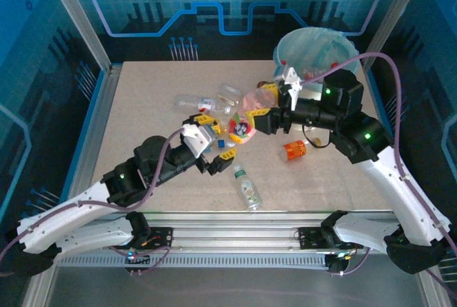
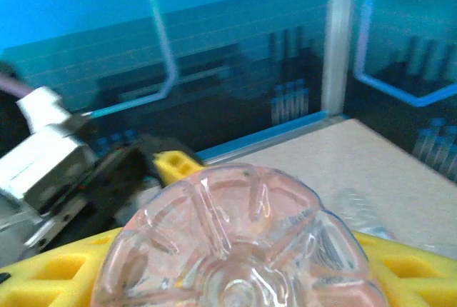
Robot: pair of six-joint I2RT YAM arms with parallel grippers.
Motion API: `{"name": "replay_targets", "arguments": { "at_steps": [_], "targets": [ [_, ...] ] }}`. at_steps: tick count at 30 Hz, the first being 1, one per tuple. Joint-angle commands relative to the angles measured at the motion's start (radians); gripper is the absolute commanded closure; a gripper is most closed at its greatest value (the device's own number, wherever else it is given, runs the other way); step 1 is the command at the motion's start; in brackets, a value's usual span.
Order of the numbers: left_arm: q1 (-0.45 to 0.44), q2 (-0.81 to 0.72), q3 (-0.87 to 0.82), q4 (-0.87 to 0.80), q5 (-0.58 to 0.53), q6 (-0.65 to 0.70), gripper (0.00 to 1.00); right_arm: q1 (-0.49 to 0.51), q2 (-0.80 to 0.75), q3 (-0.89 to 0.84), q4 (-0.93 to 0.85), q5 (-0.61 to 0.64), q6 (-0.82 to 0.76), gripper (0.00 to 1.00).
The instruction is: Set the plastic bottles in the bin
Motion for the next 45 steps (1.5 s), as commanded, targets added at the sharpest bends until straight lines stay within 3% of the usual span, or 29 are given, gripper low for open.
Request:
{"name": "replay_targets", "arguments": {
  "at_steps": [1,8,16,20,26,34,45],
  "targets": [
    [-0.004,-0.061,-0.071,0.164,-0.21,0.009,0.03,0.01,0.003,0.098,-0.044,0.324,-0.016,0.41],
    [-0.001,-0.128,-0.14,0.198,-0.274,-0.027,0.01,0.007,0.135,0.305,-0.067,0.894,-0.085,0.4],
    [0.001,-0.119,-0.121,0.139,-0.27,-0.07,0.01,-0.077,0.478,0.689,-0.176,1.232,-0.202,0.39],
    [0.0,-0.111,-0.117,0.128,-0.271,-0.086,0.01,-0.123,0.66,0.874,-0.285,1.317,-0.179,0.39],
    [0.0,-0.093,-0.102,0.113,-0.266,-0.097,0.01,-0.156,0.804,0.933,-0.345,1.327,-0.113,0.39],
    [0.002,-0.079,-0.09,0.11,-0.261,-0.108,0.01,-0.138,0.896,0.95,-0.27,1.445,-0.215,0.35],
    [0.005,-0.025,-0.071,0.137,-0.249,-0.118,0.01,-0.122,0.991,1.043,-0.33,1.4,-0.129,0.34]
  ]
}}
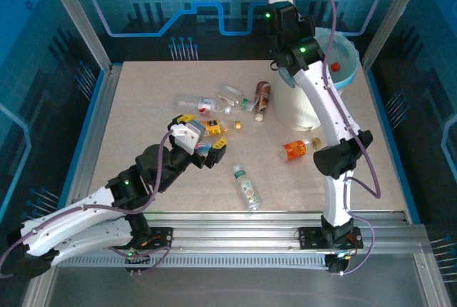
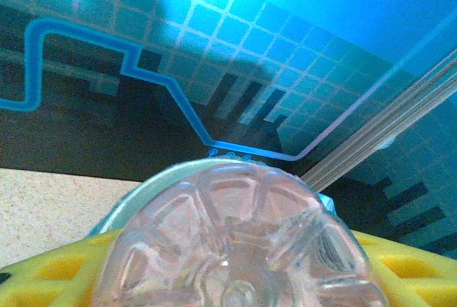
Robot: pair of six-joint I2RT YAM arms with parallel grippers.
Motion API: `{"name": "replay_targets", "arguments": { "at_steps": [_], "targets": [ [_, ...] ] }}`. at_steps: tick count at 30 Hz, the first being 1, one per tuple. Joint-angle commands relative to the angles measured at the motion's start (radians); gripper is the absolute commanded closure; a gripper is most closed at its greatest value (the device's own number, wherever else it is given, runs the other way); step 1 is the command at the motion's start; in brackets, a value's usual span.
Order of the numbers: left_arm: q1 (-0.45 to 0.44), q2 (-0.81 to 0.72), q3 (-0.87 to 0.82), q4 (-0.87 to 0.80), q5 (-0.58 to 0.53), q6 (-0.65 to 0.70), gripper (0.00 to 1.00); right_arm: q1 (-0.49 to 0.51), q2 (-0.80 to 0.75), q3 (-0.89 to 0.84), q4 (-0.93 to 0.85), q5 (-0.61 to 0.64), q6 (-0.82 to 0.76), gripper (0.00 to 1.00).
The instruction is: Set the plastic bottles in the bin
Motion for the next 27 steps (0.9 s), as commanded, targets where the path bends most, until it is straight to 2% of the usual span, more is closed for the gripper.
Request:
{"name": "replay_targets", "arguments": {
  "at_steps": [1,6,9,14,18,23,27],
  "targets": [
    [0.007,-0.005,0.045,0.035,-0.001,-0.015,0.01,-0.021,0.057,0.034,-0.01,0.014,0.039,0.34],
    [0.007,-0.016,0.055,0.011,-0.006,-0.011,0.01,-0.076,0.069,0.02,0.01,0.043,0.045,0.34],
    [0.007,-0.027,0.05,0.007,-0.015,-0.017,0.01,-0.119,0.05,-0.041,0.042,0.04,0.03,0.33],
    [0.007,-0.027,0.035,0.025,-0.022,-0.033,0.01,-0.135,0.063,-0.116,0.082,0.092,0.014,0.3],
    [0.008,-0.014,0.043,0.023,-0.014,-0.039,0.01,-0.18,0.054,-0.182,0.073,0.101,0.062,0.28],
    [0.008,-0.003,0.059,0.007,-0.017,-0.027,0.01,-0.243,-0.006,-0.275,0.068,-0.026,0.14,0.28],
    [0.008,0.005,0.055,0.019,-0.021,-0.033,0.01,-0.264,-0.005,-0.293,0.028,-0.114,0.142,0.27]
  ]
}}
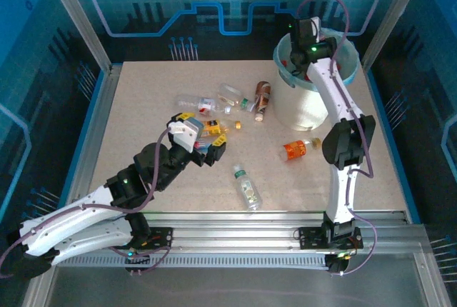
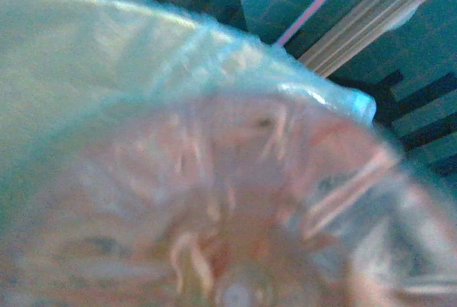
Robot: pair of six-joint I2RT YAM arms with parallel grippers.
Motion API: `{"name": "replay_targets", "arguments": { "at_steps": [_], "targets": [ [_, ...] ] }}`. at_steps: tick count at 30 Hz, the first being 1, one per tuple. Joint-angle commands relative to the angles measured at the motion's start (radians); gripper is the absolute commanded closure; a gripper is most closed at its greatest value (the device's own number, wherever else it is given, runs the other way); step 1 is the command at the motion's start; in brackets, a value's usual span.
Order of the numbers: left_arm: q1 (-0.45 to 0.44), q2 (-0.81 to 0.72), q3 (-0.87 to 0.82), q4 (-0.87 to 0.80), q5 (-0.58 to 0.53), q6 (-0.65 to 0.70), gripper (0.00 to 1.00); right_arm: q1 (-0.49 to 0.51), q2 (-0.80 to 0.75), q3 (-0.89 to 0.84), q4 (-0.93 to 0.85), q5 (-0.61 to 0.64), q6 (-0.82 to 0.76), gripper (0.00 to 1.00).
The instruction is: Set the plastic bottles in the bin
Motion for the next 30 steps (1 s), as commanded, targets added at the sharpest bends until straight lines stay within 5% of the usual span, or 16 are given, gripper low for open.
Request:
{"name": "replay_targets", "arguments": {
  "at_steps": [1,13,30],
  "targets": [
    [0.007,0.007,0.03,0.026,-0.019,-0.015,0.01,-0.02,-0.045,-0.009,-0.037,-0.091,0.038,0.26],
    [0.007,0.037,0.05,0.016,-0.014,-0.063,0.02,-0.106,-0.012,-0.057,-0.117,-0.303,0.147,0.21],
    [0.007,0.089,0.064,0.047,-0.026,-0.055,0.02,-0.09,-0.034,-0.075,-0.134,-0.309,0.2,0.01]
  ]
}}
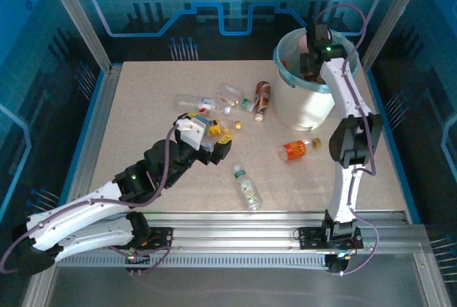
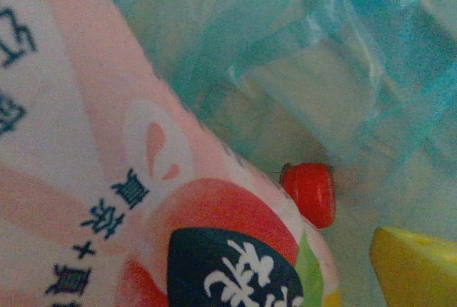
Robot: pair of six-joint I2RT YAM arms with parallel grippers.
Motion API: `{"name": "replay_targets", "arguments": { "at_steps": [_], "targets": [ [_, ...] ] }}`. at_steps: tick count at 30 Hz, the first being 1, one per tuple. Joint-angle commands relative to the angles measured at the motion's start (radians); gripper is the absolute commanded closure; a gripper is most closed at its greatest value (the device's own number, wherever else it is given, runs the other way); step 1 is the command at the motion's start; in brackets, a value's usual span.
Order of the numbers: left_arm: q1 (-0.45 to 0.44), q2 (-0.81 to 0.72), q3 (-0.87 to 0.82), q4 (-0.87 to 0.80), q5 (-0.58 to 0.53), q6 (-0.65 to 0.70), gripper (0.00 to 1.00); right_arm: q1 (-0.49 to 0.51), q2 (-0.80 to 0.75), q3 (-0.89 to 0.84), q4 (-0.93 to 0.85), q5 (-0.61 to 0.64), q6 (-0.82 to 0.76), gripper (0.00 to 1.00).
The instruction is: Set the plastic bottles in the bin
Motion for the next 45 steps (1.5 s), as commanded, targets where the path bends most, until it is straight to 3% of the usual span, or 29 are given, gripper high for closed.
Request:
{"name": "replay_targets", "arguments": {
  "at_steps": [1,6,25,34,45],
  "targets": [
    [0.004,0.013,0.045,0.052,-0.018,-0.006,0.02,0.018,-0.054,-0.054,0.02,-0.016,0.044,0.0],
    [0.004,0.031,0.059,0.048,-0.004,-0.013,0.02,0.033,-0.149,-0.186,0.137,-0.04,0.056,0.0],
    [0.004,0.01,0.054,0.042,-0.006,-0.019,0.02,0.065,-0.251,-0.235,0.138,-0.191,0.223,0.0],
    [0.004,-0.024,0.037,0.028,-0.018,-0.027,0.02,0.106,-0.335,-0.268,0.199,-0.183,0.275,0.0],
    [0.02,-0.02,0.081,-0.158,-0.11,-0.116,0.02,0.185,-0.441,-0.249,0.229,-0.194,0.23,0.0]
  ]
}}
